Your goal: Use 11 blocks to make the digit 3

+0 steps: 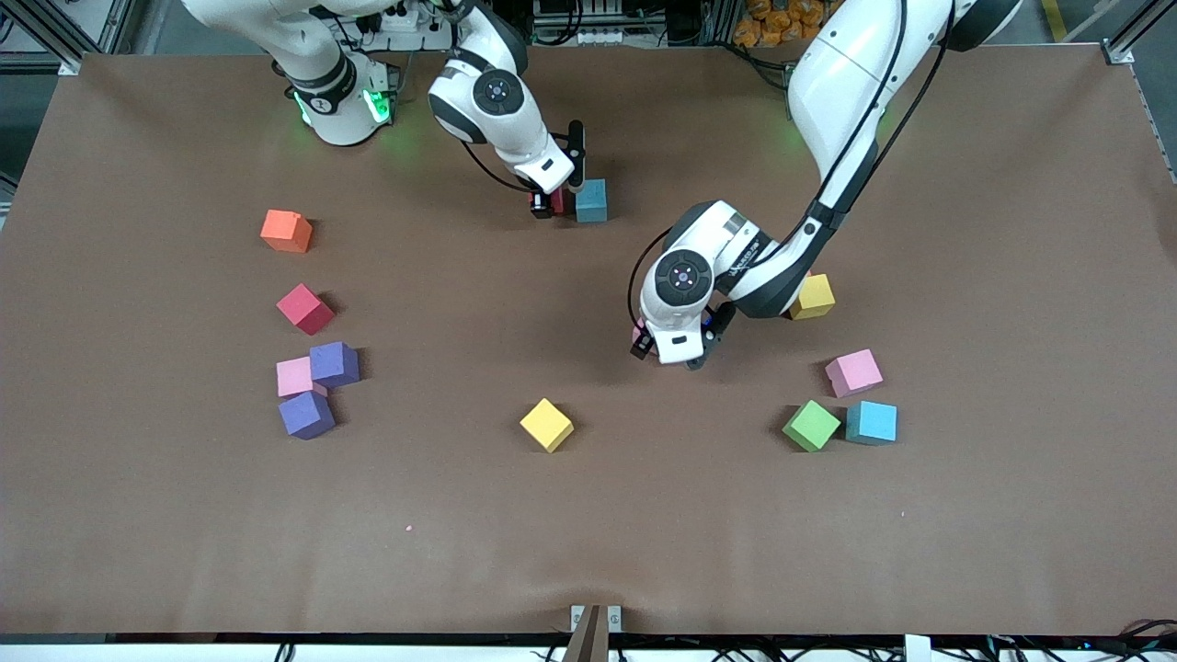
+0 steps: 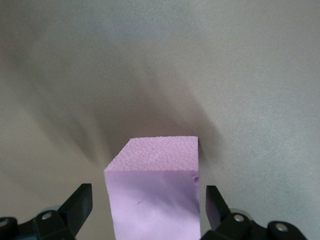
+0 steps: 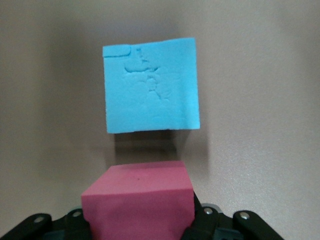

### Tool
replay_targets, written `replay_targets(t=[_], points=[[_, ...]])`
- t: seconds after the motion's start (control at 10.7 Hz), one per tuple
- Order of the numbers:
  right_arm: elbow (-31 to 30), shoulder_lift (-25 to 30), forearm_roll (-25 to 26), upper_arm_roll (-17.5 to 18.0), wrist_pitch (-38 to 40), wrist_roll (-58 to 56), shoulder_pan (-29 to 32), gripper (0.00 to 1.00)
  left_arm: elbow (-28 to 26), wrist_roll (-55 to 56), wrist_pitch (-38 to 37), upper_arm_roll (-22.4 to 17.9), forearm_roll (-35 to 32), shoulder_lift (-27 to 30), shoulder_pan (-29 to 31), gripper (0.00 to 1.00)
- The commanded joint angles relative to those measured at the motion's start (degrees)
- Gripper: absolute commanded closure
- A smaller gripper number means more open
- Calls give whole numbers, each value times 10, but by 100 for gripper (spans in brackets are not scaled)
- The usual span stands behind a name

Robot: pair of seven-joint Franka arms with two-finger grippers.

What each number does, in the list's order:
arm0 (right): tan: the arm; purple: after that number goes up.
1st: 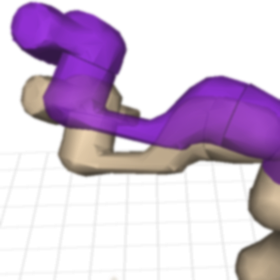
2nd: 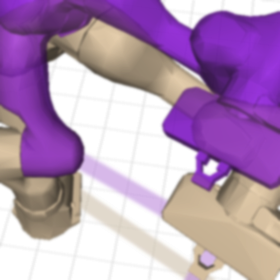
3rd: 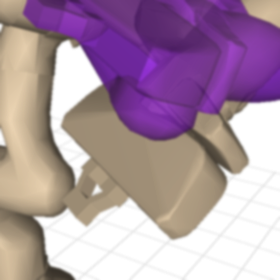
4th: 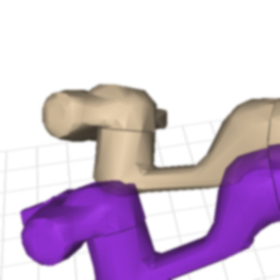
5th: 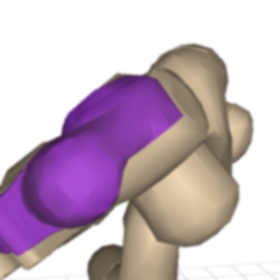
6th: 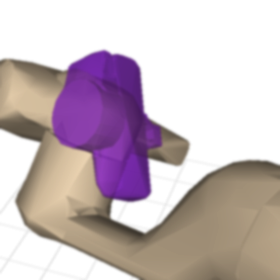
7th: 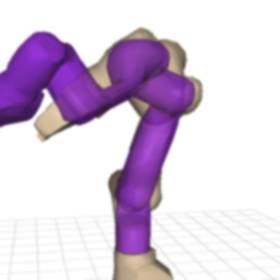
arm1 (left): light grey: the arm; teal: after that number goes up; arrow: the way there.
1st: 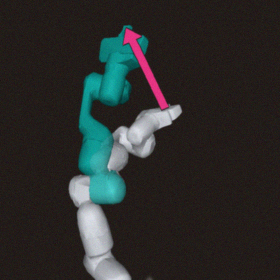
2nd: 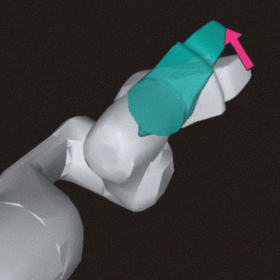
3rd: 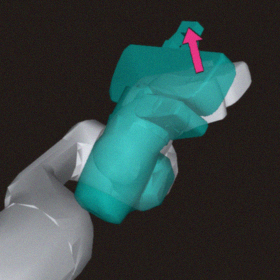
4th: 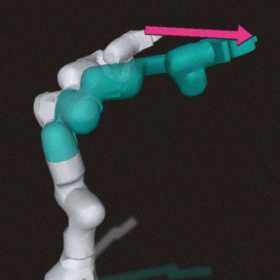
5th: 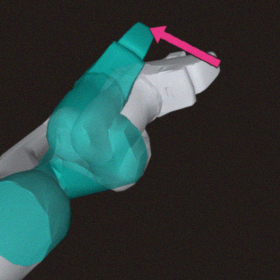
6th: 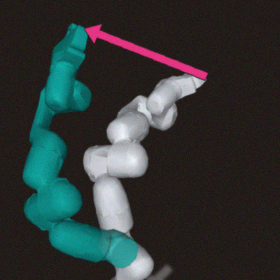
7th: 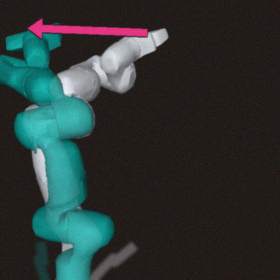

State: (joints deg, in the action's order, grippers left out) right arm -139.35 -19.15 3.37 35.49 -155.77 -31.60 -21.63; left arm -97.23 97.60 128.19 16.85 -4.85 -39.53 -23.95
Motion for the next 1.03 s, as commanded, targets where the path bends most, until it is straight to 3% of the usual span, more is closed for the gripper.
replay_targets(t=[0.0,0.09,0.19,0.28,0.65,0.93], points=[[10,-16,29,-2,-5,14,1,65,-18,13,16,-2,-8,9,4,48],[14,-19,30,-7,-5,18,-3,65,-18,14,15,-2,-7,11,6,71],[21,-26,30,-14,-5,28,-13,65,-19,28,15,-2,-7,19,7,89],[25,-30,30,-27,-5,29,-25,65,-29,50,15,-1,-7,35,11,95],[45,-46,30,-44,-5,31,-41,64,-116,51,16,-1,-7,119,38,100],[60,-58,30,-72,-5,43,-80,63,-118,67,16,1,-7,127,38,100]])
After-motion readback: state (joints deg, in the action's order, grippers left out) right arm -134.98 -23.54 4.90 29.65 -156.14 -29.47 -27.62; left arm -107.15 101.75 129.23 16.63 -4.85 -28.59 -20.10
